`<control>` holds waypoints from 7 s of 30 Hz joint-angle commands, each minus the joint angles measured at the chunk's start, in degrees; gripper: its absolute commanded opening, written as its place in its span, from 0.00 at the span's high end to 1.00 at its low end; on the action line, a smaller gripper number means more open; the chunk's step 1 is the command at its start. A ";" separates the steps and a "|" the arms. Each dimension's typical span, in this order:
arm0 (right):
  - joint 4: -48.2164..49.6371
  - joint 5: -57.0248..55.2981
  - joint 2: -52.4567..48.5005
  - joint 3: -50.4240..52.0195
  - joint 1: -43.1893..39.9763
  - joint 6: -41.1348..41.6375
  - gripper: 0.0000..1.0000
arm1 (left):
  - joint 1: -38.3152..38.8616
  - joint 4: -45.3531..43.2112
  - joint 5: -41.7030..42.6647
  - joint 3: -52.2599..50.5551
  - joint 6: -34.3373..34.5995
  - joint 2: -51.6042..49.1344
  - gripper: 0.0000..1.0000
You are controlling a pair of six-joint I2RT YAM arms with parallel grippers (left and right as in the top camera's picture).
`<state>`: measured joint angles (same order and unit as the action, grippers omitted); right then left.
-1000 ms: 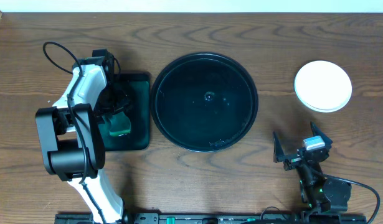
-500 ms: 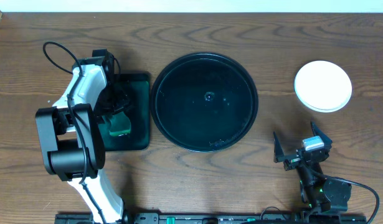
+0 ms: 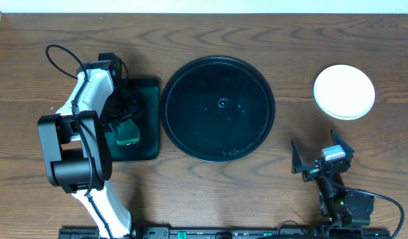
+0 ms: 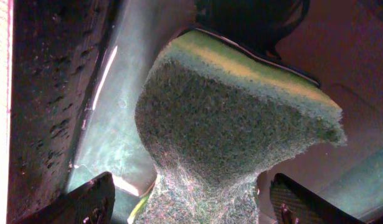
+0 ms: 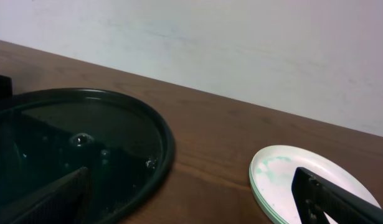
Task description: Clean dirty plates on tray and stack at the side
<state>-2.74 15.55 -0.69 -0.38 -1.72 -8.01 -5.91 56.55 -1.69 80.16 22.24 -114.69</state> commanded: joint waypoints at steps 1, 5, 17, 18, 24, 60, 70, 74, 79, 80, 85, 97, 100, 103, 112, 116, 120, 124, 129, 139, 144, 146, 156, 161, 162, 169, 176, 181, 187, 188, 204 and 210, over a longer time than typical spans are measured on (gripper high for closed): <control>-0.28 -0.50 0.37 0.09 -0.22 -0.63 0.01 | -0.28 0.11 -0.50 -0.24 -0.13 -0.28 0.20; -0.28 -0.50 0.37 0.09 -0.22 -0.63 0.01 | -0.28 0.11 -0.50 -0.24 -0.13 -0.28 0.20; -0.28 -0.50 0.37 0.07 -0.22 -0.63 0.01 | -0.28 0.13 -0.52 -0.24 -0.15 -0.28 0.20; -0.28 -0.50 0.37 0.07 -0.22 -0.63 0.01 | -0.28 -0.11 -1.84 -0.22 -0.20 -0.28 0.20; -0.28 -0.50 0.37 0.09 -0.22 -0.63 0.01 | -0.07 -5.70 -3.93 -0.22 -1.05 1.22 0.20; -0.28 -0.50 0.37 0.09 -0.22 -0.63 0.01 | 2.51 -23.61 -3.91 -0.35 -7.65 59.98 0.20; -0.28 -0.50 0.37 0.09 -0.22 -0.63 0.01 | 2.34 -23.34 -4.00 -6.88 -7.67 76.83 0.20; -0.28 -0.50 0.37 0.07 -0.22 -0.66 0.01 | 2.34 -24.30 -4.00 -13.33 -7.67 84.24 0.20; -0.28 -0.50 0.35 0.07 -0.22 -0.63 0.01 | 2.34 -29.75 -4.81 -26.60 -7.65 95.78 0.20; -0.28 -0.50 0.37 0.09 -0.22 -0.63 0.01 | 2.34 -31.39 -5.03 -29.66 -7.63 98.12 0.20; -0.28 -0.50 0.37 0.09 -0.22 -0.63 0.01 | 2.34 -37.90 -5.03 -43.60 -7.61 107.89 0.20; -0.28 -0.50 0.37 0.07 -0.22 -0.63 0.01 | 2.34 -57.55 -5.01 -64.94 -5.62 114.60 0.20; -0.28 -0.50 0.37 0.07 -0.22 -0.63 0.01 | 2.34 -63.60 -5.01 -68.72 -5.46 114.60 0.20; -0.28 -0.50 0.37 0.09 -0.22 -0.66 0.01 | 2.34 -70.03 -5.03 -72.76 -5.49 114.60 0.20; -0.28 -0.50 0.37 0.07 -0.22 -0.63 0.01 | 2.27 -79.41 -5.29 -79.95 -5.51 114.60 0.20; -0.28 -0.50 0.37 0.09 -0.22 -0.63 0.01 | 1.64 -78.47 -5.25 -79.95 -5.49 114.60 0.20; -0.28 -0.50 0.37 0.07 -0.22 -0.63 0.01 | 1.60 -69.83 -4.79 -79.95 -5.46 114.60 0.20; -0.28 -0.50 0.37 0.09 -0.22 -0.63 0.01 | 1.60 -61.40 -4.96 -79.95 -5.51 114.60 0.20; -0.28 -0.50 0.37 0.07 -0.22 -0.66 0.01 | 1.60 -55.84 -5.03 -79.95 -5.68 114.60 0.20; -0.28 -0.50 0.37 0.07 -0.22 -0.63 0.01 | 1.60 -52.89 -5.01 -79.95 -7.04 114.60 0.20; -0.28 -0.50 0.37 0.07 -0.22 -0.66 0.01 | 1.60 -52.94 -5.01 -79.93 -7.19 114.57 0.20; -0.28 -0.50 0.37 0.07 -0.22 -0.63 0.01 | 1.60 -52.92 -5.01 -79.93 -7.19 114.46 0.20; -0.28 -0.50 0.37 0.07 -0.22 -0.63 0.01 | 1.60 -52.94 -5.01 -79.93 -7.19 114.46 0.20; -0.28 -0.50 0.37 0.07 -0.22 -0.63 0.01 | 1.60 -52.94 -5.01 -79.93 -7.19 114.46 0.20; -0.28 -0.50 0.37 0.07 -0.22 -0.63 0.01 | 1.60 -52.94 -5.01 -79.93 -7.19 114.46 0.20; -0.28 -0.50 0.37 0.07 -0.22 -0.63 0.01 | 1.60 -52.94 -5.01 -79.93 -7.19 114.46 0.20; -0.28 -0.50 0.37 0.07 -0.22 -0.63 0.01 | 1.60 -52.92 -5.01 -79.93 -7.19 114.46 0.20; -0.28 -0.50 0.37 0.07 -0.22 -0.63 0.01 | 1.60 -52.94 -5.01 -79.93 -7.19 114.46 0.20; -0.28 -0.50 0.37 0.07 -0.22 -0.63 0.01 | 1.60 -52.94 -5.01 -79.93 -7.19 114.46 0.20; -0.28 -0.50 0.37 0.07 -0.22 -0.63 0.01 | 1.60 -52.94 -5.01 -79.93 -7.19 114.46 0.20; -0.28 -0.50 0.35 0.07 -0.22 -0.63 0.01 | 1.60 -52.94 -5.01 -79.93 -7.19 114.46 0.20; -0.28 -0.50 0.37 0.07 -0.22 -0.63 0.01 | 1.60 -52.94 -5.01 -79.93 -7.19 114.46 0.20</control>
<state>-2.74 15.40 -0.69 -0.38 -1.69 -8.01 -4.03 0.62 -5.93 0.80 16.19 -0.58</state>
